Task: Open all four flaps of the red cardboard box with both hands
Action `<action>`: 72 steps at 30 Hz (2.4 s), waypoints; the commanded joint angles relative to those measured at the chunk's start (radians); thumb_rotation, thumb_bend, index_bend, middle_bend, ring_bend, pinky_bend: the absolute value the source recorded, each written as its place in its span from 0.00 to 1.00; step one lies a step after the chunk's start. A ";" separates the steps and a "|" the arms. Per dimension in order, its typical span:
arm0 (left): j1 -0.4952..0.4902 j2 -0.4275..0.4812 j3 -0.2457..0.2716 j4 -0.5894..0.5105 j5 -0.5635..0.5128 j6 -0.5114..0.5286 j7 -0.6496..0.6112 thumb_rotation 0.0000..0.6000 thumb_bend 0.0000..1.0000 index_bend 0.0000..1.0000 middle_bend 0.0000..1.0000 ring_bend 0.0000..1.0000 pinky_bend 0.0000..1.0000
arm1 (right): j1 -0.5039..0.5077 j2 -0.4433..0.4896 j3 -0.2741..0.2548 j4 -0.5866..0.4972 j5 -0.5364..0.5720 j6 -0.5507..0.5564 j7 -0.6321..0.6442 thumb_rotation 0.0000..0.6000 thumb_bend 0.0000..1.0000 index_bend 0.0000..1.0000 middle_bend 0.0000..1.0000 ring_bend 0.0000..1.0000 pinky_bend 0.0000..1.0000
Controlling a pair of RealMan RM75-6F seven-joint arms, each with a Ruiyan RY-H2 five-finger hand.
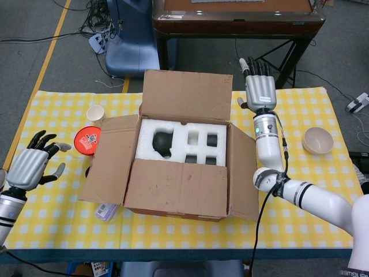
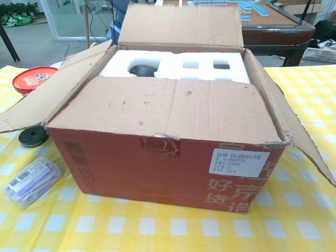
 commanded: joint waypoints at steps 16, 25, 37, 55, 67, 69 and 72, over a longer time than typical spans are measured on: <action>0.003 -0.003 -0.004 0.023 0.011 -0.007 -0.059 1.00 0.45 0.39 0.36 0.13 0.00 | -0.270 0.260 -0.156 -0.497 -0.396 0.068 0.243 1.00 0.72 0.18 0.27 0.12 0.10; 0.017 -0.010 -0.006 0.029 -0.022 -0.009 -0.062 1.00 0.45 0.39 0.36 0.13 0.00 | -0.379 0.314 -0.258 -0.608 -0.644 0.057 0.405 1.00 1.00 0.28 0.34 0.19 0.17; 0.031 -0.013 0.000 0.024 -0.026 -0.009 -0.061 1.00 0.45 0.40 0.35 0.13 0.00 | -0.385 0.285 -0.298 -0.588 -0.769 -0.022 0.478 1.00 1.00 0.36 0.28 0.18 0.17; 0.042 -0.018 0.007 0.048 -0.019 -0.017 -0.088 1.00 0.45 0.41 0.35 0.13 0.00 | -0.315 0.194 -0.272 -0.517 -0.716 -0.080 0.306 1.00 1.00 0.38 0.27 0.16 0.16; 0.043 -0.020 0.009 0.055 -0.015 -0.026 -0.098 1.00 0.45 0.42 0.35 0.13 0.00 | -0.292 0.173 -0.287 -0.500 -0.697 -0.110 0.244 1.00 1.00 0.40 0.26 0.16 0.17; 0.042 -0.019 0.010 0.055 -0.014 -0.029 -0.097 1.00 0.45 0.42 0.35 0.13 0.00 | -0.289 0.176 -0.289 -0.503 -0.693 -0.119 0.244 1.00 1.00 0.40 0.26 0.16 0.17; 0.042 -0.020 0.009 0.054 -0.013 -0.026 -0.095 1.00 0.45 0.42 0.35 0.13 0.00 | -0.290 0.179 -0.289 -0.508 -0.697 -0.122 0.259 1.00 1.00 0.40 0.26 0.16 0.16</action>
